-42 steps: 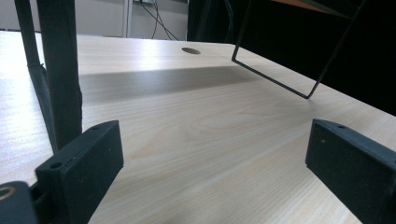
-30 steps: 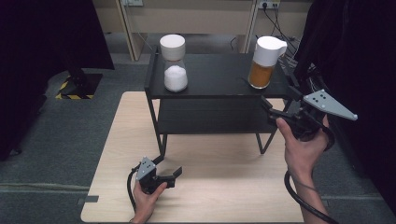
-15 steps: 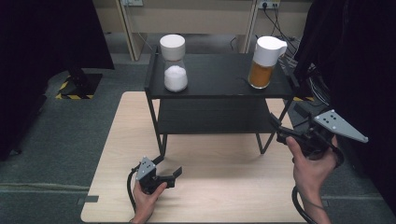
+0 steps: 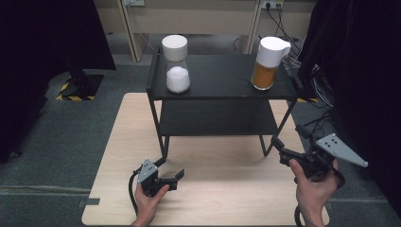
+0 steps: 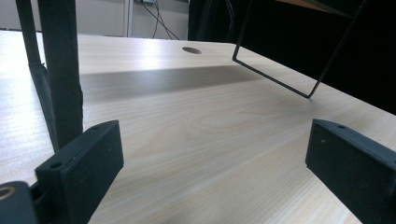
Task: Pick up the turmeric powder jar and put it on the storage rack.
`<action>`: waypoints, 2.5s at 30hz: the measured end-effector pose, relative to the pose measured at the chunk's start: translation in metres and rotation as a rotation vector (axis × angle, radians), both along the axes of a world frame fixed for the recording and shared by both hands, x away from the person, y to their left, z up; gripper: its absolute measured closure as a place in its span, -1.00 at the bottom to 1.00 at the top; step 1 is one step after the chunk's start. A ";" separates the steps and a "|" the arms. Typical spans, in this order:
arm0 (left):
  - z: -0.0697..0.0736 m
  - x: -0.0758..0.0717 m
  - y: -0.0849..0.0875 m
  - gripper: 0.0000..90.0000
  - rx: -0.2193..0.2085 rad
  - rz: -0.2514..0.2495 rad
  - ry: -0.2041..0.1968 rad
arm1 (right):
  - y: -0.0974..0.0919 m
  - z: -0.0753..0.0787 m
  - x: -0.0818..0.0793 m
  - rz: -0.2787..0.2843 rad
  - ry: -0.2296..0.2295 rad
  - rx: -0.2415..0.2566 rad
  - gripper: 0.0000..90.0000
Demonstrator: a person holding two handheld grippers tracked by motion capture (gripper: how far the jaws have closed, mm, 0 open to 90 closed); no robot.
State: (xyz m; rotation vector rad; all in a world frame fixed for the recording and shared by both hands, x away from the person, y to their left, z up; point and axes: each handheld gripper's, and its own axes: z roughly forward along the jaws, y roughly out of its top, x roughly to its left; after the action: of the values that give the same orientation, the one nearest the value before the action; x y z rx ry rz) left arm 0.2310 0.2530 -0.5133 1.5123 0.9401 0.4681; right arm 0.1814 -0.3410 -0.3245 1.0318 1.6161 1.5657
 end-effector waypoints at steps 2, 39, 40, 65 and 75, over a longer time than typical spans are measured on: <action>0.000 0.000 0.000 -0.92 -0.001 0.001 -0.001 | 0.001 -0.011 -0.001 -0.002 0.013 0.005 -0.83; 0.000 0.000 0.000 -0.92 0.000 0.002 0.001 | 0.010 -0.114 -0.004 -0.041 0.170 0.000 -0.83; 0.000 0.000 0.000 -0.92 0.000 0.003 0.002 | 0.010 -0.115 -0.004 -0.044 0.175 -0.005 -0.83; 0.000 -0.001 0.000 -0.92 -0.002 0.006 0.003 | 0.015 -0.148 -0.002 -0.043 0.251 -0.046 -0.83; 0.000 -0.001 0.000 -0.92 -0.003 0.007 0.004 | 0.011 -0.149 -0.003 -0.023 0.242 -0.018 -0.86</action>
State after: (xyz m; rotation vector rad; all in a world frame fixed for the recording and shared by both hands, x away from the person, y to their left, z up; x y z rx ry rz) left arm 0.2303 0.2528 -0.5133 1.5078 0.9494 0.4688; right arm 0.1786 -0.3300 -0.4737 1.2653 1.7670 1.4526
